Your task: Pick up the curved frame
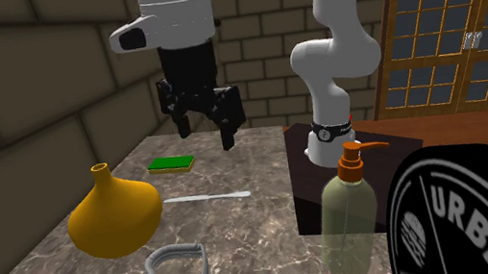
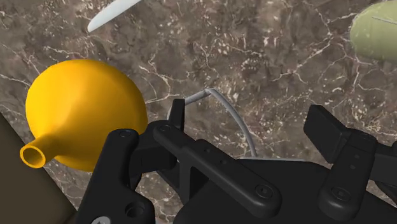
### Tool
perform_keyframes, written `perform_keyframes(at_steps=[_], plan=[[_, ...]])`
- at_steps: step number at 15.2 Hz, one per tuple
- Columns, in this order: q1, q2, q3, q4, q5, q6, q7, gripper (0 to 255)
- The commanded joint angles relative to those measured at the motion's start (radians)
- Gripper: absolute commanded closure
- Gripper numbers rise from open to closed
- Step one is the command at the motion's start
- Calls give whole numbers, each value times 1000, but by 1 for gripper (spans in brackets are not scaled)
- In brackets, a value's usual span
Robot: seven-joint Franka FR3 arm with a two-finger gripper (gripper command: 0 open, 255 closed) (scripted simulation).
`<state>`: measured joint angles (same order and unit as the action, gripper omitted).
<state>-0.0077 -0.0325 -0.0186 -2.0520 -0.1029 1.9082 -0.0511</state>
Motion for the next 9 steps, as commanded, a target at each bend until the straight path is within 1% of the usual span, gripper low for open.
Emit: perform_keyframes(at_steps=[1, 5, 9], plan=[[-2, 85, -2, 60, -1, 9, -8, 0], [-4, 255, -3, 198, -1, 12, -20, 0], [-7, 429, -3, 360, 0, -6, -33, 0]])
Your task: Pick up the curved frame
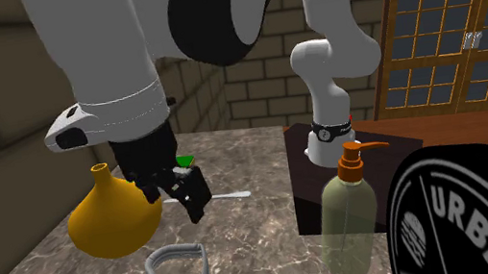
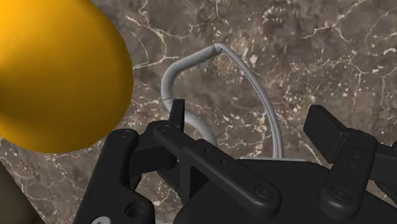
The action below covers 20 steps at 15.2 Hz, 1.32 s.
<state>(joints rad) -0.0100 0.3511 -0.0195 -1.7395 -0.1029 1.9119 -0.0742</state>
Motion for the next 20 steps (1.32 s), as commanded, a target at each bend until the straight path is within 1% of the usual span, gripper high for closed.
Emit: perform_keyframes(at_steps=[1, 5, 7, 9, 10, 17, 19, 20], plan=[[-5, 90, -2, 93, 0, -17, -14, 0], [-7, 278, -2, 299, 1, -65, -28, 0], [-8, 381, -1, 424, 1, -101, -36, 0], [-9, 495, -1, 571, 2, -150, -45, 0], [-9, 500, -1, 578, 2, -152, -46, 0], [-10, 549, -1, 561, 1, -86, -39, 0], [-10, 549, -1, 561, 1, -86, -39, 0], [-9, 547, -1, 556, 1, -84, -38, 255]])
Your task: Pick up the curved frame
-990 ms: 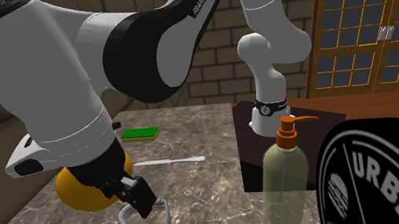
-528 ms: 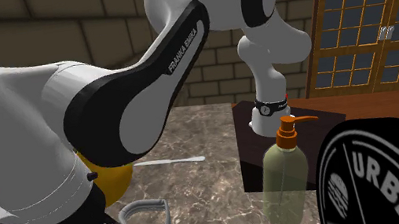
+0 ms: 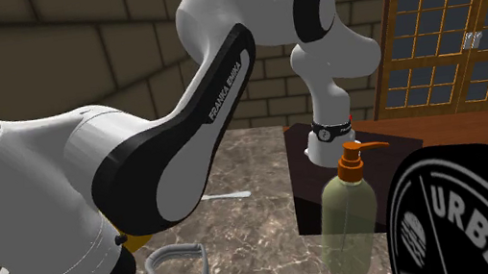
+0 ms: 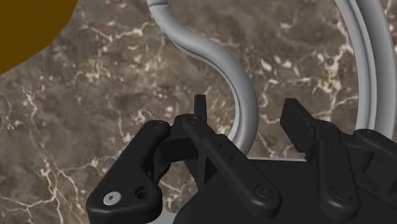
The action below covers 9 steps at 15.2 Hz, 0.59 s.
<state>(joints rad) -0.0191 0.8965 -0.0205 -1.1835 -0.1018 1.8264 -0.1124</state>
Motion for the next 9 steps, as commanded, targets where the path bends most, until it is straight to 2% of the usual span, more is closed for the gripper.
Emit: perform_keyframes(at_steps=[1, 9], plan=[[0, 0, 0, -2, 0, 2, 1, 255], [-1, 4, 0, 5, 0, 0, -1, 255]])
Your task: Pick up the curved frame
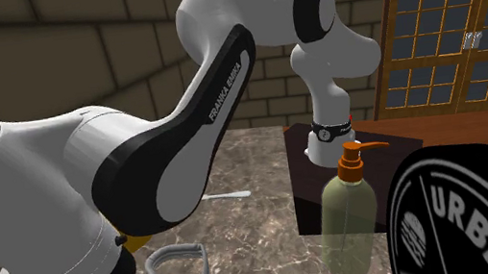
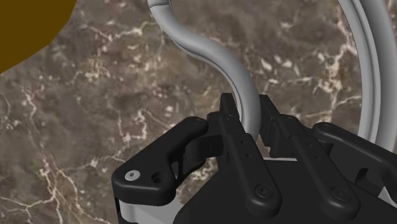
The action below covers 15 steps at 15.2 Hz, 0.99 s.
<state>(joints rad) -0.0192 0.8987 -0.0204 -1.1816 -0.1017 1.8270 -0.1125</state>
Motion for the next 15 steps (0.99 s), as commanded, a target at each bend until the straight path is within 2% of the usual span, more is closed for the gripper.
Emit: perform_keyframes(at_steps=[1, 15], plan=[[0, -6, 0, 4, 0, -9, -1, 255], [1, -85, -1, 57, 2, -141, -15, 255]])
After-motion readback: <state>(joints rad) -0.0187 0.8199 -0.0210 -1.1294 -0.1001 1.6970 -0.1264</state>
